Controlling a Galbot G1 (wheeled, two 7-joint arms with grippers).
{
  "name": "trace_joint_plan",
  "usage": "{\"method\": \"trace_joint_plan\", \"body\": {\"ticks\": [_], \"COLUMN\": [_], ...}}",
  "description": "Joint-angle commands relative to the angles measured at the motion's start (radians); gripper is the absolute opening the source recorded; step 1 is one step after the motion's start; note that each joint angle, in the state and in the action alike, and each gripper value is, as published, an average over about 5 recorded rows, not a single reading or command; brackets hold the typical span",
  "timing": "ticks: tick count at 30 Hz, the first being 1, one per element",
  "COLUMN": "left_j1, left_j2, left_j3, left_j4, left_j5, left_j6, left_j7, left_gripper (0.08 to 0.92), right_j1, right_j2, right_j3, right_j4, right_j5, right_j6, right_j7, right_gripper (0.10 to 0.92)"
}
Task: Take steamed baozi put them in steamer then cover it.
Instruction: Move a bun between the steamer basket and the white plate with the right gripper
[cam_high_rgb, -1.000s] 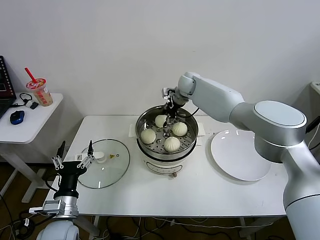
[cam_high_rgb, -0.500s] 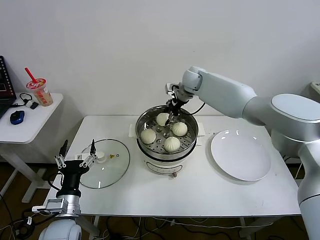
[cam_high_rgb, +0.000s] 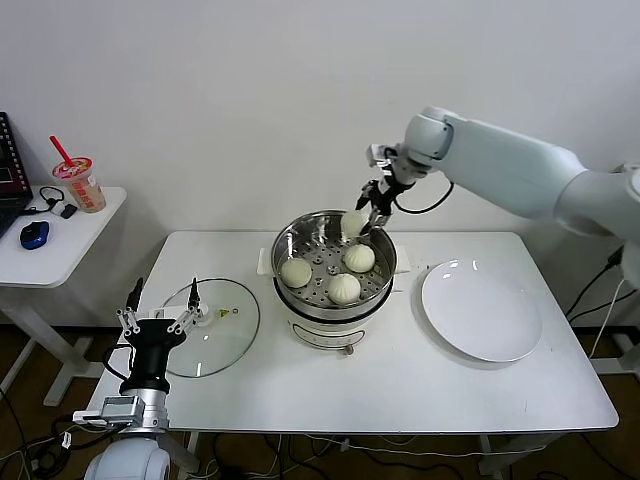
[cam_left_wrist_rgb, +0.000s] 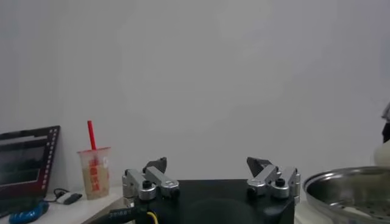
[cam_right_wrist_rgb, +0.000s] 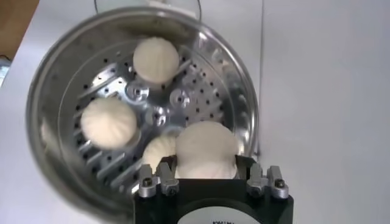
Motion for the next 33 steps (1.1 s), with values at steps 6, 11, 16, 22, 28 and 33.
{"method": "trace_joint_plan", "body": {"ticks": [6,11,16,22,28,33], "left_j1": [0.022,0.04,0.048,0.057,0.065,0.07], "left_j2": [0.004,0.007,0.007,0.004,-0.001,-0.001], "left_j3": [0.002,-0.008,-0.013,-0.01,-0.006,-0.004], "left_j4": [-0.004,-0.018,-0.033,-0.043,-0.046,-0.054], "left_j5": [0.012,0.009,0.009,0.024,0.038,0.045], "left_j6": [-0.001,-0.003,-0.001,0.008,0.01,0.013], "left_j7": [0.002,0.004,0.004,0.001,-0.001,-0.003], "left_gripper": [0.823,0.823,0.823,0.823,0.823,0.823], "right_j1": [0.005,-0.067,-0.184,-0.299,-0.401,-0.453], "right_j2": [-0.25,-0.302,-0.328,-0.325,-0.294,-0.255], "right_j3": [-0.011,0.029,0.152,0.277,0.369,0.433], "right_j4": [0.055,-0.009,-0.077,-0.133,-0.197,-0.271], "right_j5": [-0.038,-0.122,-0.214,-0.303,-0.382,-0.441], "right_j6": [0.016,0.049,0.066,0.077,0.098,0.119], "right_j7": [-0.013,-0.026,-0.028,-0.033,-0.034,-0.035], "right_gripper": [0.653,0.658,0.662,0.667,0.67,0.677]}}
